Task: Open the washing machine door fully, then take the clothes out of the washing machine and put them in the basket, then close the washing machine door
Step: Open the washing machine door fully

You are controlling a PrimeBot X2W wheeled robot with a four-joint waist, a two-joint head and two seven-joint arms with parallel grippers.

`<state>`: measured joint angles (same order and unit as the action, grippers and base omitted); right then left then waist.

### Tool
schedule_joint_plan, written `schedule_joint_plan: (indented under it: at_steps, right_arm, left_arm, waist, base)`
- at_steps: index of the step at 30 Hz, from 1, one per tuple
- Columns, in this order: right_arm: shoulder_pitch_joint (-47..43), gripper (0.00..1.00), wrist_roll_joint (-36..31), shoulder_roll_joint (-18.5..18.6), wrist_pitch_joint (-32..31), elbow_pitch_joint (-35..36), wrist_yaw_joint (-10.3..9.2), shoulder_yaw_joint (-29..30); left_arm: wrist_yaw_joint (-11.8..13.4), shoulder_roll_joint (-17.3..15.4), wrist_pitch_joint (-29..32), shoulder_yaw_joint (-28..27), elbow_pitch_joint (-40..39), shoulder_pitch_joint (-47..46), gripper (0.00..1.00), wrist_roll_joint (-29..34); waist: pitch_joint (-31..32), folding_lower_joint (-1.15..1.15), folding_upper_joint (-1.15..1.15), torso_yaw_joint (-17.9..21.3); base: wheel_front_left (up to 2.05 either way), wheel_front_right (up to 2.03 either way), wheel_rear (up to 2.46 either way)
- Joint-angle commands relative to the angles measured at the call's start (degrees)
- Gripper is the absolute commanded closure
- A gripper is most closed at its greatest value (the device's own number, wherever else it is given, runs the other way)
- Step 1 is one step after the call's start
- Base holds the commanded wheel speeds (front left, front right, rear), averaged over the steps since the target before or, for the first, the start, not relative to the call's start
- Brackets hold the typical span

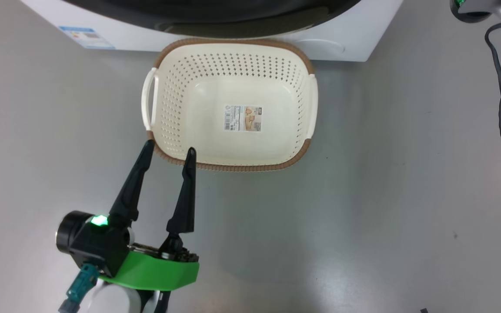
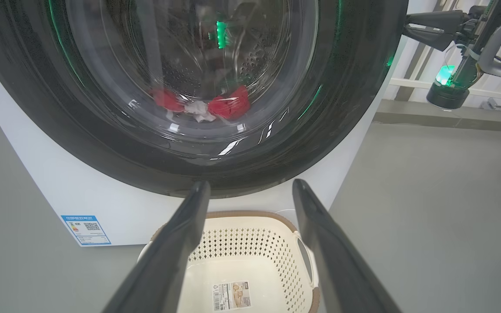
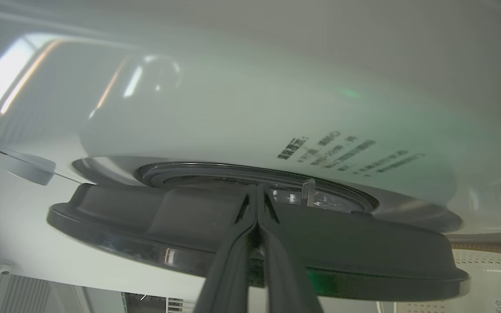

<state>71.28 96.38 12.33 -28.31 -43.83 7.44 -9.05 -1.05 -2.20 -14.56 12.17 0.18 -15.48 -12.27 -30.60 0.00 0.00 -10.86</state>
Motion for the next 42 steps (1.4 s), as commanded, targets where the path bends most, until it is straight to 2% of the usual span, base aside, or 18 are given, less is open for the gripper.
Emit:
schedule_joint_plan:
  at_steps: [1, 15, 27, 42]
  right_arm:
    - [1.16, 1.0, -0.24, -0.64, -0.38, 1.17, 0.05, -0.52]
    - [5.13, 1.0, -0.85, -1.87, -4.27, -3.25, 0.05, -1.2]
    - [1.05, 1.0, -1.52, -3.42, -11.67, -2.59, 0.05, -3.89]
    - [-4.21, 1.0, -3.05, -5.69, -14.18, -3.74, 0.05, -6.35]
  left_arm:
    - [0.2, -0.67, -0.44, -1.41, -1.49, -0.49, 0.0, -0.51]
    - [1.11, -0.67, -0.44, -0.28, -1.01, -0.94, 0.0, -1.49]
    - [1.52, -0.67, -0.44, -0.85, -0.32, -0.15, 0.0, -1.3]
    - [1.69, -0.67, -0.44, -1.67, 0.8, 1.39, 0.0, -1.5]
  waist:
    - [-0.8, 0.0, 0.0, -0.81]
    - [-1.8, 0.0, 0.0, -1.73]
    - [1.18, 0.0, 0.0, 0.05]
    - [5.94, 0.0, 0.0, 1.89]
  base:
    - [0.0, 0.0, 0.0]
    - [0.0, 0.0, 0.0]
    - [0.0, 0.0, 0.0]
    - [0.0, 0.0, 0.0]
